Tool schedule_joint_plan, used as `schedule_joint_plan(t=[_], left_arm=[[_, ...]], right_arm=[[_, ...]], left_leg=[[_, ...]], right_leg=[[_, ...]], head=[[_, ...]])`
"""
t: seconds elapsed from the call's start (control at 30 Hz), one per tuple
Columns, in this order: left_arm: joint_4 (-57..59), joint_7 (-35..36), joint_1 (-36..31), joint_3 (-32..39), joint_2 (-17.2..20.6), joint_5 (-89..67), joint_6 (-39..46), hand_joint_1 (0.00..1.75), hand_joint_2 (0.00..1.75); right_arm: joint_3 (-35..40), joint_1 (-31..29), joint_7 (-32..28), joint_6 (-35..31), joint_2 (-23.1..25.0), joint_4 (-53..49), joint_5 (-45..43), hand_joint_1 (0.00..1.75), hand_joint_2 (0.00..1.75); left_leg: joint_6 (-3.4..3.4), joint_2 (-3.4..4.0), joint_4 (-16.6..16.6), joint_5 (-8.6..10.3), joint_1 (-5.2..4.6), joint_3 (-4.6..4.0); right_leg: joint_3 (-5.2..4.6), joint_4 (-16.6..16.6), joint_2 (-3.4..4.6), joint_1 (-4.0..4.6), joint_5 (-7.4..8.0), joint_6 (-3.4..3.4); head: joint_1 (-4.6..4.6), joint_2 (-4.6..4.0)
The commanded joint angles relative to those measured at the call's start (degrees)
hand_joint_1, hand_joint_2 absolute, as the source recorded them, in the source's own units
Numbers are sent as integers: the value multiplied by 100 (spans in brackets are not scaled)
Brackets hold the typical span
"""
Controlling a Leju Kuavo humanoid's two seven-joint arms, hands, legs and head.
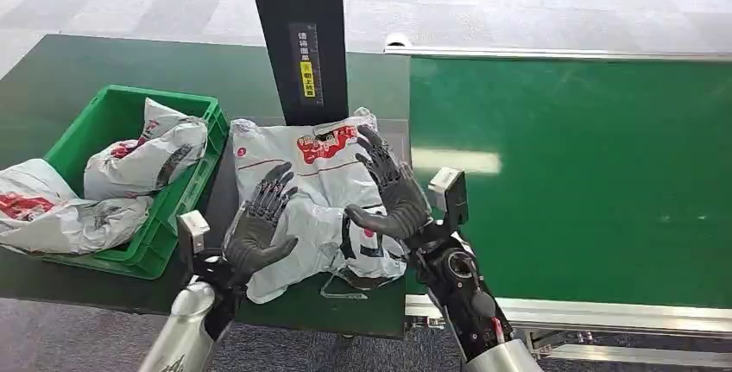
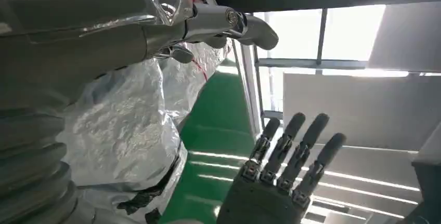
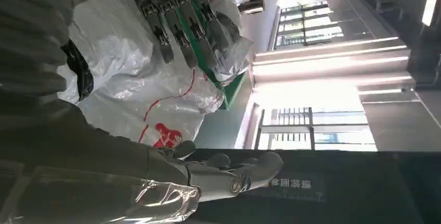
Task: Moved the parcel from conveyor to table for the left to box.
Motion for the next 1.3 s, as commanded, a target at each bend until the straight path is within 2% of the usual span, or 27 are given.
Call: schedule_joint_plan(t=[0.03, 0.17, 0.2, 0.23, 0.27, 0.67, 0.7, 0.73, 0.87, 0.9, 1.0, 1.3], left_arm=[[-388, -23, 334, -14, 143, -943, 743, 0, 175], [-550, -1, 419, -121, 136, -1317, 953, 0, 175], [-568, 1, 429, -129, 125, -1328, 959, 0, 175], [-611, 88, 447, -191, 130, -1511, 943, 0, 175], [-612, 145, 437, -269, 147, -1792, 1085, 0, 175], [-423, 293, 313, -458, 159, -2366, 1314, 0, 175], [-368, 350, 277, -488, 139, -2524, 1384, 0, 175], [-293, 418, 227, -517, 119, -2684, 1460, 0, 175], [3, 952, 66, -726, 138, -3666, 2159, 0, 175], [132, 1150, 14, -790, 150, -3937, 2273, 0, 175], [440, 1545, -82, -753, 137, -4384, 2342, 0, 175], [467, 1543, -80, -729, 137, -4387, 2336, 0, 175]], right_arm=[[-509, 346, 69, -892, -303, -582, 39, 0, 175], [-631, 445, 231, -2102, -327, -657, 704, 0, 175], [-643, 450, 233, -2094, -338, -646, 698, 0, 175], [-883, 502, 363, -2809, -274, -595, 933, 0, 175], [-996, 557, 379, -2977, -276, -614, 966, 0, 175], [-1223, 783, 461, -3044, -303, -896, 1059, 0, 175], [-1205, 856, 451, -3130, -330, -1014, 1250, 0, 0], [-1286, 973, 265, -2943, -287, -1170, 1149, 0, 0], [-1308, 1082, 298, -2574, -207, -1201, 1268, 0, 0], [-1307, 1078, 311, -2515, -172, -1146, 1295, 0, 175], [-1318, 1049, 302, -2399, -116, -1054, 1364, 0, 175], [-1330, 1043, 303, -2387, -119, -1058, 1368, 0, 175]], left_leg=[[-9, -4, -25, 5, -2, 21], [-7, -3, -10, 1, 0, 7], [-8, -2, -14, 3, -2, 11], [-10, -4, -22, 6, -4, 16], [-8, -5, -10, 2, -1, 7], [-10, -3, -13, 2, -1, 12], [-12, -4, -21, 5, -3, 17], [-8, -6, -9, 1, -1, 8], [-9, -12, -16, 4, -3, 12], [-11, -10, -22, 5, -3, 18], [-9, -2, -11, 1, -2, 13], [-9, 2, -16, 2, -1, 15]], right_leg=[[23, -21, -20, 0, -1, -19], [10, -9, -14, 1, -2, -12], [14, -12, -15, 0, -1, -14], [19, -19, -21, -1, 1, -19], [11, -10, -16, 1, -1, -13], [12, -12, -15, 2, -1, -16], [17, -17, -20, 0, 1, -20], [9, -9, -16, 1, -1, -12], [16, -14, -26, 0, -2, -16], [20, -18, -26, 0, -2, -19], [12, -9, -10, 0, -1, -12], [14, -14, -10, 1, 1, -15]], head=[[0, 0], [2, 0], [0, 0], [2, 0], [2, 0], [2, 0], [0, 0], [2, 0], [2, 0], [2, 0], [0, 0], [0, 0]])
